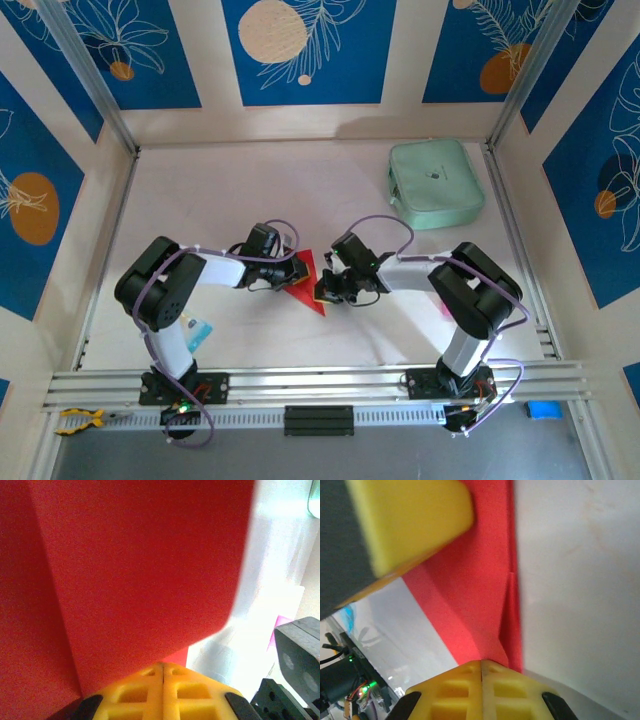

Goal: Fold a paper plane with a square sheet of paper (pick it up from the middle)
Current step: Fourth fold the wing at the center of the table.

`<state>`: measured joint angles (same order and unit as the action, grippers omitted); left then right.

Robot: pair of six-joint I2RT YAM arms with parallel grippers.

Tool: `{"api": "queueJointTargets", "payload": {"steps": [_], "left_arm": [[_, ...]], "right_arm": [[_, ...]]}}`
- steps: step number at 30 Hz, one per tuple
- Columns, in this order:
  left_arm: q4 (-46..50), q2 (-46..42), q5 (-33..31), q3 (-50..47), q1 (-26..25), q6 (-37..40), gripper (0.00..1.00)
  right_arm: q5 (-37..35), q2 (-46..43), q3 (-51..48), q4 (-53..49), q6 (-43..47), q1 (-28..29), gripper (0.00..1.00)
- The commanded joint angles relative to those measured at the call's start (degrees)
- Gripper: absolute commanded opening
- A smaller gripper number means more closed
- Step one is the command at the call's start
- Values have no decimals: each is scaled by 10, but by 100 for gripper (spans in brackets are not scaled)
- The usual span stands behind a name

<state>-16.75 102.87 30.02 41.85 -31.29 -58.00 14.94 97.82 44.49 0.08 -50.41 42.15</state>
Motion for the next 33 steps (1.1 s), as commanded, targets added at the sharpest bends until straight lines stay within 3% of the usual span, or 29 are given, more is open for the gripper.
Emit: {"api": "queueJointTargets", "payload": {"steps": [1,6,12,25,33], "left_arm": [[48,26,-36,-13,5,12,3],[49,25,-35,-13,4,12,3],[52,24,-36,-12,6,12,3],[59,20,-40,-12,6,12,3],[55,17,-41,-14,7,10,3]], "right_arm": [[19,-1,35,-16,12,6,4],[21,36,39,-12,5,9,4],[29,36,-33,11,-16,18,4],[36,-60,-139,11,-54,29,4],[36,-137,-103,-3,-34,6,4]]}}
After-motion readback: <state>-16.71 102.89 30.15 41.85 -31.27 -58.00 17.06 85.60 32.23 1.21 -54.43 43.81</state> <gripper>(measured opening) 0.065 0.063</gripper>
